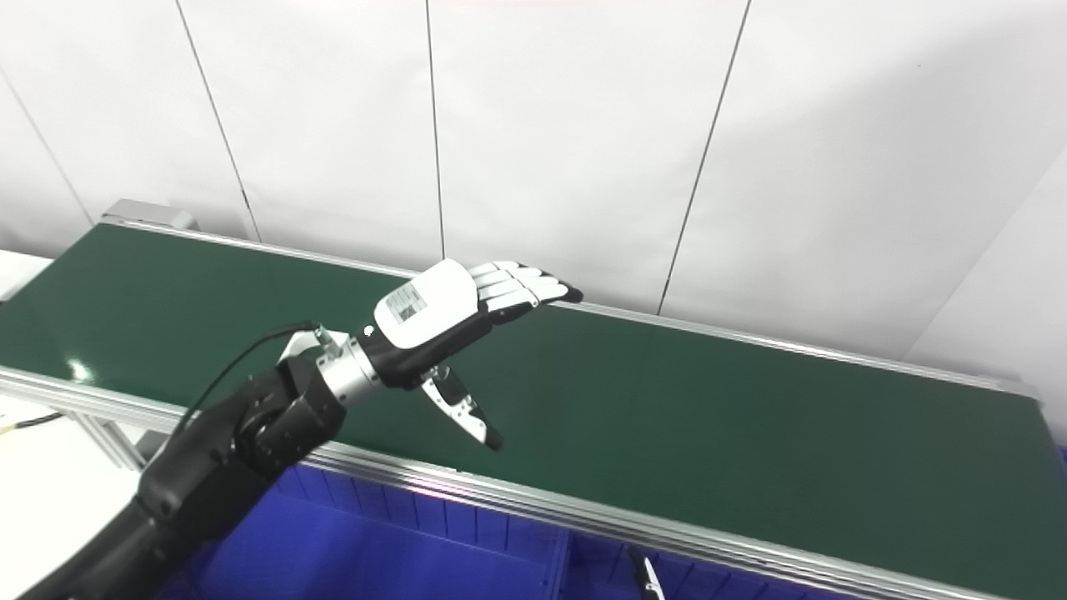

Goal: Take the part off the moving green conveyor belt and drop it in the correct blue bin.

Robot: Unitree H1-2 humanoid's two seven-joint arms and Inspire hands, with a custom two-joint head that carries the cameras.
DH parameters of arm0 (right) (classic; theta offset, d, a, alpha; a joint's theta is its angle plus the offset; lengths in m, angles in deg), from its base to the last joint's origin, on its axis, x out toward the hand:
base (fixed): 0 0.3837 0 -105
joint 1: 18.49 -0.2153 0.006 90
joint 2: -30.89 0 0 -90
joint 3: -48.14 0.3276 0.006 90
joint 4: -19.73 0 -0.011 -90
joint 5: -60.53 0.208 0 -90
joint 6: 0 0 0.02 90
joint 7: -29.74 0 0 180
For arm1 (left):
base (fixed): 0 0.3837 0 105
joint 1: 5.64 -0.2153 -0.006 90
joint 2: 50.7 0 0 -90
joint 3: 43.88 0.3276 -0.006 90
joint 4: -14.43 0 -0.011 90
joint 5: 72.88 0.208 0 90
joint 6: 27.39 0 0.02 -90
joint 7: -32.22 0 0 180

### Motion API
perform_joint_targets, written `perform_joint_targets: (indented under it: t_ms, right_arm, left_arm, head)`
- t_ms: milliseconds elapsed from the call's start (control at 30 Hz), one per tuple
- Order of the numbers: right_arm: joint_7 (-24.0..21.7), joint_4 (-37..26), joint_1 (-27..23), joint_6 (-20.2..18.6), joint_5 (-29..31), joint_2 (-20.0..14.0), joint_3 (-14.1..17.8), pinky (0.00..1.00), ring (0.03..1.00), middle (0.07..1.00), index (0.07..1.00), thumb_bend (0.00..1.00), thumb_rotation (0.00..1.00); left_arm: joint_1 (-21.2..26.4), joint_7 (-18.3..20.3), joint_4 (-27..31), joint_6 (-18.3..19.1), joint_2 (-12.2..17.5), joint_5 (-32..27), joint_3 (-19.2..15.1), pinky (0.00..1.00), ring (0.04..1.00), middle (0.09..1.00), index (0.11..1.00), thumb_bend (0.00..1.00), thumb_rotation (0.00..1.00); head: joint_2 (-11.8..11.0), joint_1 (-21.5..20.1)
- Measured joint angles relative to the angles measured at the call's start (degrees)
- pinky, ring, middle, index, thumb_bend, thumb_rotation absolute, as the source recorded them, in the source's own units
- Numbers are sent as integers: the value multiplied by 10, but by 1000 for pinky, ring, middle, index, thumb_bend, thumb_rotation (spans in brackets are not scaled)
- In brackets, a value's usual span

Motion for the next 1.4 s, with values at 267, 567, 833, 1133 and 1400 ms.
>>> perform_joint_targets:
  t_ms: [267, 567, 833, 1133, 1400]
  right_arm:
    - [-6, 0, 0, 0, 5, 1, -1, 1000, 996, 989, 967, 849, 1000]
    - [-13, -1, 0, 0, 5, 1, 0, 1000, 997, 992, 965, 865, 1000]
    - [-16, -1, 1, 0, 5, 3, 1, 1000, 991, 991, 965, 865, 1000]
    - [-13, -1, 0, 0, 1, 2, -1, 1000, 987, 988, 960, 877, 1000]
    - [-12, -1, 1, 0, -1, 2, -3, 1000, 988, 989, 962, 877, 1000]
  left_arm:
    - [3, 69, -1, 117, 0, 104, 11, 616, 703, 813, 864, 1000, 9]
    - [27, 126, -35, 181, 3, 143, 26, 527, 639, 766, 803, 1000, 24]
    - [35, 130, -82, 188, 8, 148, 38, 544, 662, 773, 806, 1000, 80]
    - [59, 163, -116, 220, 8, 156, 55, 535, 646, 753, 797, 1000, 66]
    - [70, 167, -145, 239, 9, 160, 68, 537, 647, 771, 807, 1000, 75]
  head:
    - [1, -1]
    - [3, 0]
    - [4, 0]
    - [4, -1]
    - [3, -2]
